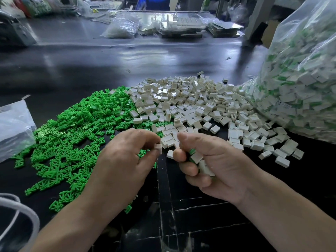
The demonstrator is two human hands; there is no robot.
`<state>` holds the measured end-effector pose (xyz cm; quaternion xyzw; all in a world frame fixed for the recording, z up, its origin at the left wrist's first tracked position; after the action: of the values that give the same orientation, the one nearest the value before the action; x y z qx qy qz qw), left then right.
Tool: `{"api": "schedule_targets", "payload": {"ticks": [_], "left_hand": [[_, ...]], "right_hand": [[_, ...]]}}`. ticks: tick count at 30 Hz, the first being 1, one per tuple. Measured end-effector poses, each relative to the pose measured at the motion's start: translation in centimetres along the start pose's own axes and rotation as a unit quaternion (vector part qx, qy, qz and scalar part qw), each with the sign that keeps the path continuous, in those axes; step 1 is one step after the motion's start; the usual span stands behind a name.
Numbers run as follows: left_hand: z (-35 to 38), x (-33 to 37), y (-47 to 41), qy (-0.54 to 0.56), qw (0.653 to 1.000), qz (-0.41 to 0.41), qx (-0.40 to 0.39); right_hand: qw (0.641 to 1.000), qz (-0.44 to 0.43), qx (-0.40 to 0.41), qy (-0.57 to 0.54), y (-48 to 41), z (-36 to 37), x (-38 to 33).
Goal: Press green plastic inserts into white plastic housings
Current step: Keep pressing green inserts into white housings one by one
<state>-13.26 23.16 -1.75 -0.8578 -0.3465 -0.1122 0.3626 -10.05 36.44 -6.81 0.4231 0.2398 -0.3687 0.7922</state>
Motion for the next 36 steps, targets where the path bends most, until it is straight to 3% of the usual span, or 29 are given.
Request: {"api": "schedule_targets", "payload": {"ticks": [6,16,20,23,27,30,36], "left_hand": [[-1.2,1.3,0.6,0.095,0.993,-0.024,0.062],[-1.6,3.5,0.2,0.053,0.996,0.042,0.053],[-1.3,3.0,0.3,0.053,0.998,0.028,0.033],[-1.3,3.0,0.4,0.062,0.997,0.029,0.027],[-1.8,1.4,0.6,0.157,0.986,-0.034,0.048],[-2.0,-0.1,0.6,0.058,0.997,-0.052,0.000],[0.6,-0.8,0.9,-0.116,0.980,-0.010,-0.164]], "right_hand": [[0.986,0.007,0.071,0.150,0.0,-0.1,0.7],[0.984,-0.027,0.047,0.169,0.1,1.0,0.5],[0.943,-0.124,0.122,0.285,1.0,0.4,-1.0],[0.920,-0.142,0.129,0.343,1.3,0.6,-1.1],[0.966,-0.100,0.095,0.219,0.9,0.2,-1.0],[0.988,-0.060,0.077,0.120,0.6,-0.4,-0.8],[0.995,-0.044,0.054,0.069,0.2,-0.4,-0.5]]}}
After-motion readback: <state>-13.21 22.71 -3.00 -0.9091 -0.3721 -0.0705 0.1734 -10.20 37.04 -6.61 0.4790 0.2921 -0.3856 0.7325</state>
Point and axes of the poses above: each hand's wrist, its own y-axis away from the middle knuckle, its own z-axis out of the palm, x = y × z, the point moved 9 cm from there along -y, towards the middle knuckle, and after that the axes turned 14 degrees about z, right-handed, at the moved point
